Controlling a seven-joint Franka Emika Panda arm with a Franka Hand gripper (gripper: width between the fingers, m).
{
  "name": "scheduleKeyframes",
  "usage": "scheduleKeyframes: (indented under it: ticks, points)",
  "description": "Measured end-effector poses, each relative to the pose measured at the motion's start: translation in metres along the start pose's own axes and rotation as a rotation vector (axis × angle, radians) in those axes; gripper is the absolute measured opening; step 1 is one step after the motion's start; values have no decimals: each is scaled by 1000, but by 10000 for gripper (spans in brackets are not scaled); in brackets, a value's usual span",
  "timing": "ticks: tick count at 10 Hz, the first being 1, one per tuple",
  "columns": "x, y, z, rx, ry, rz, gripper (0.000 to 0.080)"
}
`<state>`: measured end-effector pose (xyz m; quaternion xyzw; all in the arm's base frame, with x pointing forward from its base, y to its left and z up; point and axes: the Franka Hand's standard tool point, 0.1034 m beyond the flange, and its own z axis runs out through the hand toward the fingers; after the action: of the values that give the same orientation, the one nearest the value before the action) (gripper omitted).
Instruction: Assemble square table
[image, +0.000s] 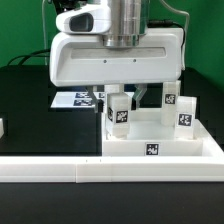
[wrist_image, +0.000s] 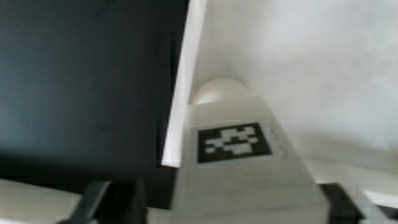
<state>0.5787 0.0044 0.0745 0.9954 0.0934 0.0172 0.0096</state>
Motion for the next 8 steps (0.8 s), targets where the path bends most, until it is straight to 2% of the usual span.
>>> scheduleKeyframes:
  ticks: [1,5,8]
  points:
    - [0,0,0,0,0,0,292]
    - [0,0,0,0,-1,26,292]
    - [-2,-2,2,7,44,369,292]
